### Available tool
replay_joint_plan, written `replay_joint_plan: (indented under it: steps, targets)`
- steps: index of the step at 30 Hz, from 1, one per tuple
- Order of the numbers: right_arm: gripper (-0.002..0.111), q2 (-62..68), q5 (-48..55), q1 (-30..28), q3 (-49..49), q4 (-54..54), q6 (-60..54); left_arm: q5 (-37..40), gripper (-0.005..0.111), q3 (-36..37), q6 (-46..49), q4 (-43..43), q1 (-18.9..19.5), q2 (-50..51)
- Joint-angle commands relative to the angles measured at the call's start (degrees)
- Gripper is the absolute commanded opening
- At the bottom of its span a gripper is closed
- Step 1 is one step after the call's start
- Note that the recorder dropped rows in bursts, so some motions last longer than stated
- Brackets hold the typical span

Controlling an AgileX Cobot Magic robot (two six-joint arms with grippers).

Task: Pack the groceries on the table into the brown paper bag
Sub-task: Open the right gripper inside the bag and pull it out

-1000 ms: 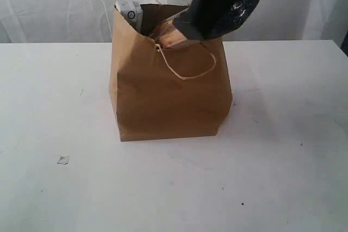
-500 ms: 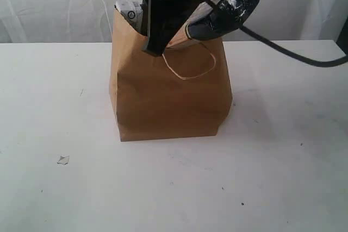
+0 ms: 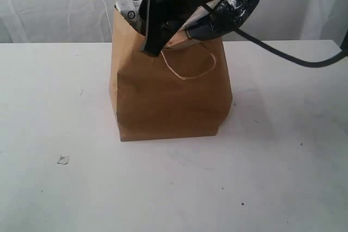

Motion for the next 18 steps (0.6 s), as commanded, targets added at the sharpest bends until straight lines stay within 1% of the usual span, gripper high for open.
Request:
replay_joint_plan:
  steps: [1, 5, 10, 18]
  targets:
    - [0.052, -0.08, 0.62, -0.01, -0.65, -0.33, 0.96, 0.00, 0.035, 0.13, -0.19, -0.48, 0.22, -0.26]
    - [0.052, -0.45, 0.62, -0.01, -1.59, -0.66, 2.96, 0.00, 0.035, 0.13, -0.19, -0.48, 0.22, -0.26]
    - [0.052, -3.01, 0.62, -0.01, -1.59, -1.32, 8.51, 0.00, 0.035, 0.13, -0.19, -0.48, 0.22, -0.26]
    - [0.052, -9.70, 2.00, -0.01, -0.94, -1.72, 16.50, 0.00, 0.035, 0.13, -0.19, -0.48, 0.22, -0.26]
